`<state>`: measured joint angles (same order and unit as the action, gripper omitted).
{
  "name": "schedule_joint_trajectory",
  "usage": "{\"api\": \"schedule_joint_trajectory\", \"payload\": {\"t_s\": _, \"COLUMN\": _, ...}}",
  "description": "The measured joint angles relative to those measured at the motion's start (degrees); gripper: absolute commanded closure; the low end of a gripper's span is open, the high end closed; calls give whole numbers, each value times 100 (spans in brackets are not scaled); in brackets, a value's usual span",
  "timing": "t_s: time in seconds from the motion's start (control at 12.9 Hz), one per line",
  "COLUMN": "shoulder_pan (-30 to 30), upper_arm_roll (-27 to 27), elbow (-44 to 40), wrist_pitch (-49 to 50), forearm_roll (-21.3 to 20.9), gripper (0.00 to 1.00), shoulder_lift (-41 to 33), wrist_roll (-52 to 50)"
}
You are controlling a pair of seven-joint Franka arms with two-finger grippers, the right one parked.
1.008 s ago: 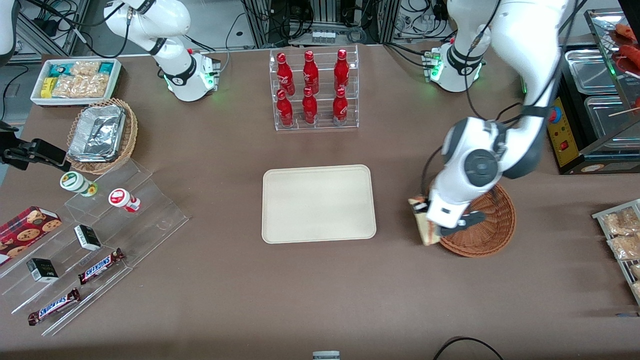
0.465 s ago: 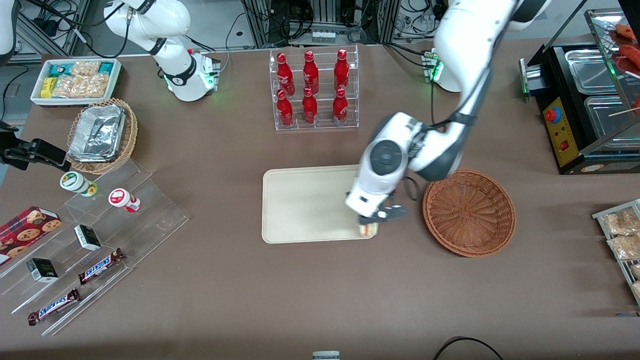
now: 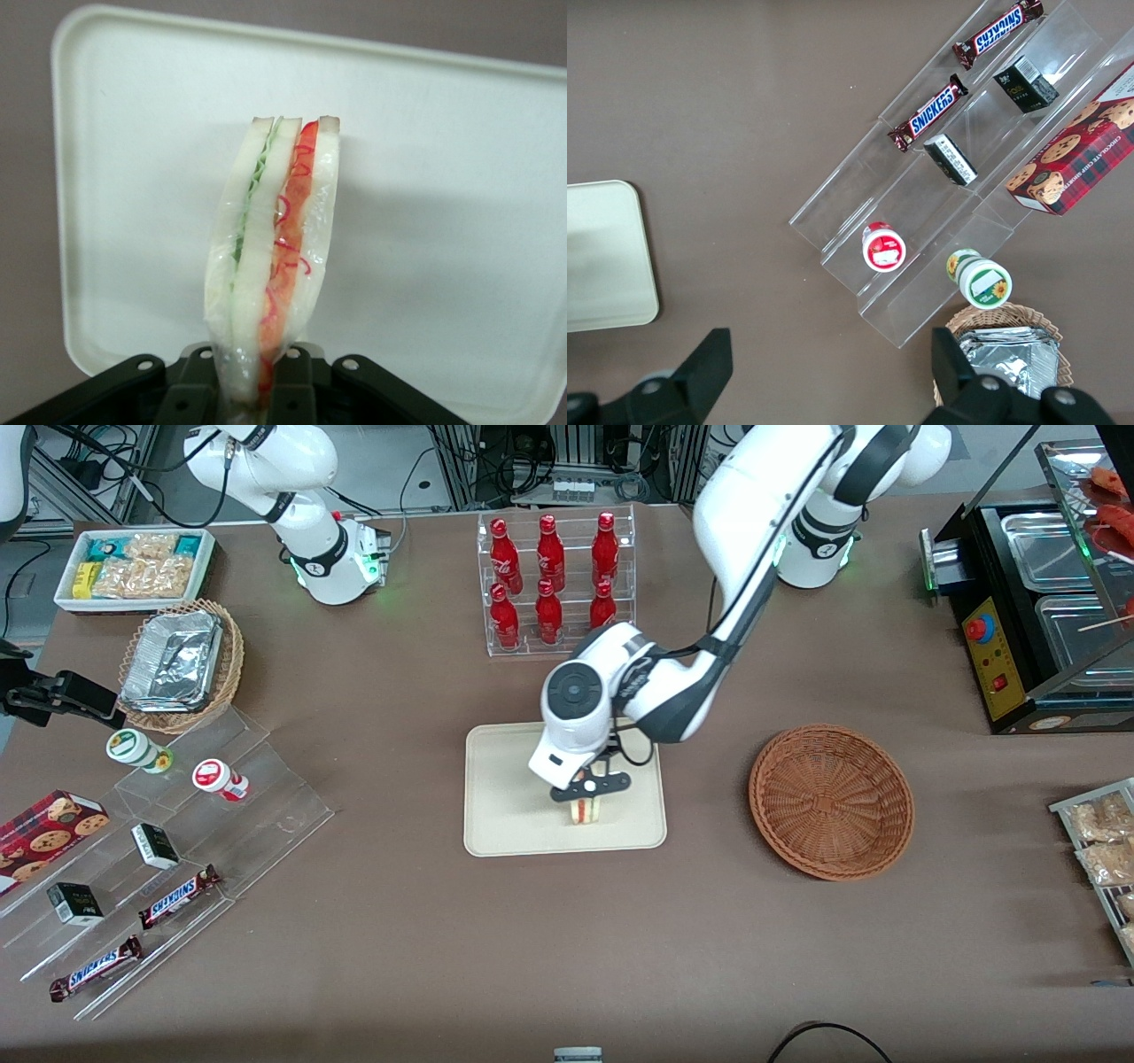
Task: Place sandwich from basket to tray
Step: 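Lower the sandwich onto the tray and open the left gripper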
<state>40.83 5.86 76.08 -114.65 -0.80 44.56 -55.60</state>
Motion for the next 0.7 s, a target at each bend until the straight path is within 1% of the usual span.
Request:
{"api": "schedule_joint_trajectory", "payload": {"t_s": 0.16, "shoulder_pan": 102, "upper_arm_roll": -3, "elbow": -280, "wrist_pitch": 134, "forearm_roll": -113, "gripper": 100, "shoulder_lift": 211, "wrist_roll": -159}}
{"api": "schedule_joint_trajectory", "payload": {"t_s": 0.31, "shoulder_pan": 106, "upper_arm_roll": -19, "elbow": -497, "wrist_pitch": 220, "forearm_roll": -134, "gripper": 100, "shoulder_lift": 333, "wrist_roll": -269}}
{"api": "schedule_joint_trajectory", "payload": {"t_s": 0.62, "shoulder_pan": 145, "upper_arm_roll": -24, "elbow": -650, "wrist_pitch": 206, "forearm_roll": -137, "gripper": 100, "shoulder_lift": 536, "wrist_roll": -526}}
{"api": "schedule_joint_trajectory", "payload": {"t_s": 0.7, "shoulder_pan": 152, "upper_arm_roll": -24, "elbow": -660, "wrist_pitch": 175, "forearm_roll": -137, "gripper": 81, "shoulder_lift": 585, "wrist_roll": -565}}
